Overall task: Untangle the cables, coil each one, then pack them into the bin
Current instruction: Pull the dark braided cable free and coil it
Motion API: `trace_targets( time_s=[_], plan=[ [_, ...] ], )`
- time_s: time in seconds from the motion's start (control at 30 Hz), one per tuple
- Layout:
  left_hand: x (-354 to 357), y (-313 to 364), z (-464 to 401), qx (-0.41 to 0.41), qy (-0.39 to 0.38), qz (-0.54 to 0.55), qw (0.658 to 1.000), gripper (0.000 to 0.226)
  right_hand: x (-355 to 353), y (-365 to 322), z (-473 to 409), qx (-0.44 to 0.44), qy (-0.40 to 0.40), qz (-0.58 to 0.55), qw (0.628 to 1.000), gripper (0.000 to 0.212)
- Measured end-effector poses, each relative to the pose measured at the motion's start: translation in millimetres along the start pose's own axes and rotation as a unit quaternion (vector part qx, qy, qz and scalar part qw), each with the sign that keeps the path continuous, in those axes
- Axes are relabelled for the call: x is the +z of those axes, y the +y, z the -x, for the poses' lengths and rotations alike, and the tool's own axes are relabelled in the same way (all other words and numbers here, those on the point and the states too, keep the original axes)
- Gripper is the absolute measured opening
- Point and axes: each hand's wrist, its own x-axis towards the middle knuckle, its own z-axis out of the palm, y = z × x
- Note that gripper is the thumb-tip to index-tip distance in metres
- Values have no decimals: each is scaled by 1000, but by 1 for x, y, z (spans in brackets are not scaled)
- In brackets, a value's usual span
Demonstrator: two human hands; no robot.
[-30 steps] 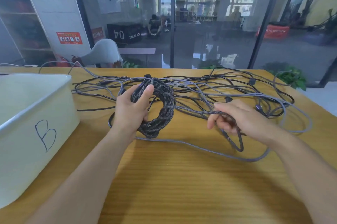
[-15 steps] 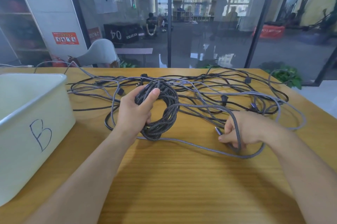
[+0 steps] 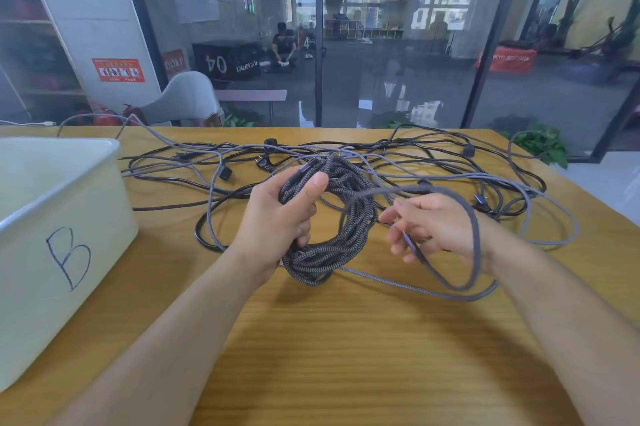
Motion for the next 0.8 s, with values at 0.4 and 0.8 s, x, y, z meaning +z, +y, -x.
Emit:
trace_targets(
  time_s=[0.4,0.8],
  plan=[
    [-1,-4,-2,-11,23,-22,999,50,-18,13,-9,-144,77,266,950,13],
    [-6,-10,-5,-17,50,-47,998,71,-34,2,12,56,-174,387,904,32]
  ],
)
